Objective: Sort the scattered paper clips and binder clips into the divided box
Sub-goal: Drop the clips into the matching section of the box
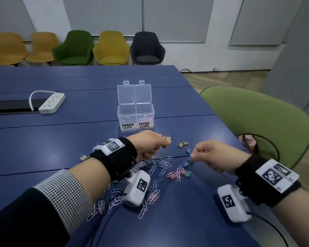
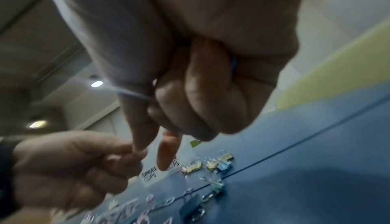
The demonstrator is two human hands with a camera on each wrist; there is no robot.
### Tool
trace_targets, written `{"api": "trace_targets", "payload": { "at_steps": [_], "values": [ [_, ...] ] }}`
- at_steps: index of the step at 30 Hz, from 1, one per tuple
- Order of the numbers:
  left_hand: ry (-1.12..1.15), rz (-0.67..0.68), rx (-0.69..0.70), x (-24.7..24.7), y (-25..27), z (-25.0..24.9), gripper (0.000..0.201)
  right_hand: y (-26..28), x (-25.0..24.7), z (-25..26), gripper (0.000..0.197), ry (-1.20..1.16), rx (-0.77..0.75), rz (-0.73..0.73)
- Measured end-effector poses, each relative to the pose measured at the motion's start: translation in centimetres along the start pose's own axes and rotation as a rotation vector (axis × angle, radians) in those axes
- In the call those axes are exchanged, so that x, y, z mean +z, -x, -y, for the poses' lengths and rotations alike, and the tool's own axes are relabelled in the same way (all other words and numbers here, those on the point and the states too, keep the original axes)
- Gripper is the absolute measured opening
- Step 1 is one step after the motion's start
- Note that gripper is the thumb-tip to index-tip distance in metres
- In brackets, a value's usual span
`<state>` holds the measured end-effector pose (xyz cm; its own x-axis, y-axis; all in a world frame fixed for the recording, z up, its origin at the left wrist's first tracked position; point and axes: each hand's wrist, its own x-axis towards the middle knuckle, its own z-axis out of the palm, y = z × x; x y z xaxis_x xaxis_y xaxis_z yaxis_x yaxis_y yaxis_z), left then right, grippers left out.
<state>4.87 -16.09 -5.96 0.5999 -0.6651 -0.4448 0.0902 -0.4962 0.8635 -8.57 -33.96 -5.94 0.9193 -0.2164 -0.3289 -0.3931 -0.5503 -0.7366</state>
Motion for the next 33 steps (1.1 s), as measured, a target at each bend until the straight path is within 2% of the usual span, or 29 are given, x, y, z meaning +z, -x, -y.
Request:
{"api": "trace_targets", "payload": {
  "at_steps": [2, 4, 8, 11, 15, 19, 26, 30, 33],
  "values": [
    [-0.339, -0.04, 0.079, 0.3, 0.3, -0.3, 0.024, -0.1, 0.9, 1.2, 0.016, 0.343, -0.108, -0.023],
    [-0.606, -0.057, 0.138, 0.7, 0.5, -0.9, 0.023, -0.4, 1.7, 2.0, 0.019, 0.582, -0.13, -0.001],
    [-0.882, -0.06, 0.159, 1.3, 0.3, -1.6, 0.037, -1.2, 2.8, 2.2, 0.02, 0.79, -0.068, 0.024],
    [-0.984, -0.058, 0.165, 1.6, 0.0, -1.6, 0.039, -1.5, 2.3, 2.0, 0.03, 0.835, -0.024, 0.001],
    [-1.046, -0.054, 0.184, 2.0, -0.6, -1.4, 0.026, -1.8, 1.8, 1.9, 0.03, 0.741, -0.038, -0.059],
    [-1.071, -0.063, 0.207, 2.4, -1.2, -1.3, 0.018, -1.7, 3.3, 2.6, 0.036, 0.745, -0.056, 0.011],
    [-1.212, -0.023, 0.215, 2.8, -1.7, -1.5, 0.021, -2.6, 4.4, 3.5, 0.042, 0.803, 0.007, 0.068],
    [-1.31, -0.012, 0.178, 3.3, -1.9, -1.7, 0.022, -2.9, 4.7, 4.0, 0.039, 0.836, 0.033, 0.095],
    [-1.439, -0.004, 0.177, 3.8, -1.8, -2.0, 0.012, -3.1, 5.0, 4.2, 0.031, 0.815, 0.032, 0.115]
  ]
}}
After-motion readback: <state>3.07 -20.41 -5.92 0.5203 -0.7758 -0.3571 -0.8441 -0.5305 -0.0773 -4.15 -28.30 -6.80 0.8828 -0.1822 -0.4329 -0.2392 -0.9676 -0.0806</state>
